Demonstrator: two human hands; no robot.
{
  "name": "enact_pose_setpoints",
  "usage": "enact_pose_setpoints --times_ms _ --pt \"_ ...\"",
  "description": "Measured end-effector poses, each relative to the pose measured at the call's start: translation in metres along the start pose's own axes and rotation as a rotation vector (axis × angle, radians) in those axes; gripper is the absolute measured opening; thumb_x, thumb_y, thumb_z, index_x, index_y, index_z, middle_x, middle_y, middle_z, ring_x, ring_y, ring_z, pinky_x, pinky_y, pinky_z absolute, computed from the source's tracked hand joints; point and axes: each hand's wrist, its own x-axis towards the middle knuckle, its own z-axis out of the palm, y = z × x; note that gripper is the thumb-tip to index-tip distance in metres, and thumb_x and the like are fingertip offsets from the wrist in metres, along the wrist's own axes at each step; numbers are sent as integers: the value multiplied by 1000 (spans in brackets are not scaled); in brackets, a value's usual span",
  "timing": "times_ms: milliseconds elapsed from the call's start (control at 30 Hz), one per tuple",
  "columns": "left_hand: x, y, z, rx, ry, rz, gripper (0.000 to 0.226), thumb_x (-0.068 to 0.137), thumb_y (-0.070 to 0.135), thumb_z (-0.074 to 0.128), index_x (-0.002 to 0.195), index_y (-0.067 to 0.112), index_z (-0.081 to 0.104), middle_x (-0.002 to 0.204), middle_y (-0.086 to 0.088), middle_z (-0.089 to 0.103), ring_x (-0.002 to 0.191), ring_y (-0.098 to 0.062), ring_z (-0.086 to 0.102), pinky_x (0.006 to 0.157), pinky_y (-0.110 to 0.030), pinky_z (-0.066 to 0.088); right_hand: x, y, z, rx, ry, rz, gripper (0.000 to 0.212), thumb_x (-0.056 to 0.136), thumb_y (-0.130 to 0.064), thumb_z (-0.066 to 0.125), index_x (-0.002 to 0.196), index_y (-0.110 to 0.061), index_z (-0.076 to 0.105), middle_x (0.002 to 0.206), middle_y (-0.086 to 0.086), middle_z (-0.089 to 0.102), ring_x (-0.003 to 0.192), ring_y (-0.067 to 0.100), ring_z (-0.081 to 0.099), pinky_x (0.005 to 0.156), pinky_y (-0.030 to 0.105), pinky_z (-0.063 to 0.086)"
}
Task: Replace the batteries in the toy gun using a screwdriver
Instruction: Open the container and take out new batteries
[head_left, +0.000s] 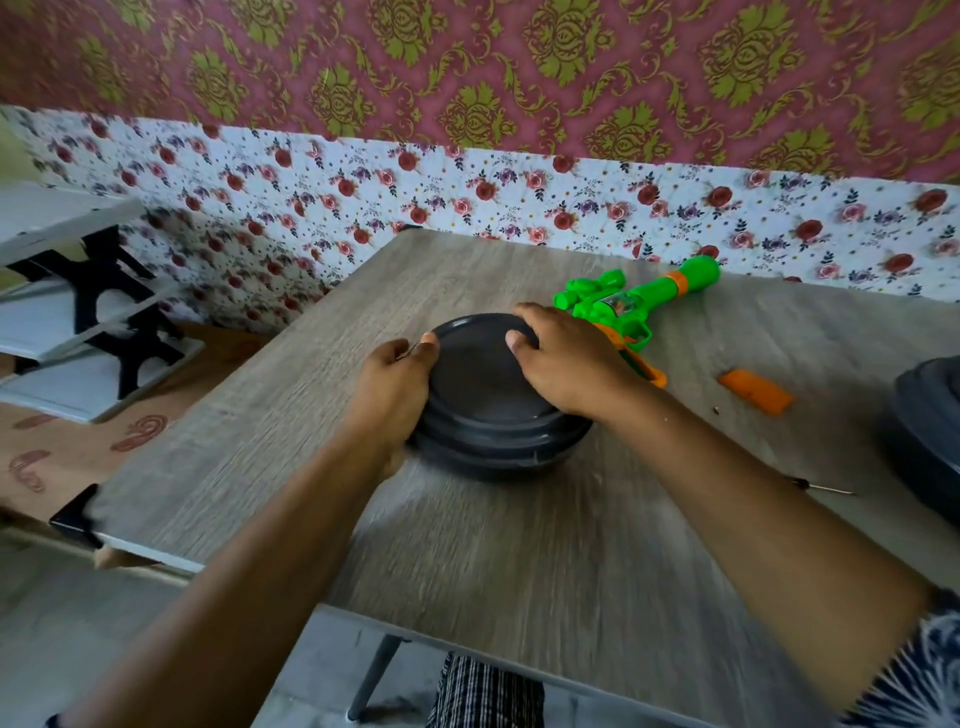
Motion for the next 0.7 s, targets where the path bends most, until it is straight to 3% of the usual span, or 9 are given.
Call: enact_pose_setpoints --times_ms 67,167,300,433,700 --pt "3 -1 1 -36 3 -11 53 93 42 51 135 11 47 122 -12 63 100 -28 64 78 -35 55 1 0 1 24 24 15 40 96 -30 39 133 -15 43 136 11 50 123 30 46 98 34 37" --pt "3 -3 3 -97 13 -27 52 93 39 53 137 12 45 124 -11 61 102 -28 64 66 -30 53 2 2 1 52 42 11 37 96 -28 39 130 -15 46 132 11 54 120 30 49 96 35 40" --pt "0 -1 7 -132 35 -35 42 93 38 53 129 17 52 115 -7 66 96 -25 65 61 -28 50 2 5 -2 50 25 19 37 96 -28 38 131 -17 45 132 10 54 120 31 48 97 35 40" --pt "-3 1 10 -177 46 -27 27 95 31 53 116 17 60 98 -6 67 83 -20 64 64 -29 53 2 6 -2 76 10 35 37 97 -30 37 131 -16 44 132 10 54 121 31 48 98 37 40" --pt "-11 3 10 -235 54 -9 31 94 29 54 123 16 57 110 -9 65 94 -25 64 71 -32 54 -4 4 -4 183 41 75 35 96 -29 40 129 -20 47 131 7 55 117 28 51 93 34 40"
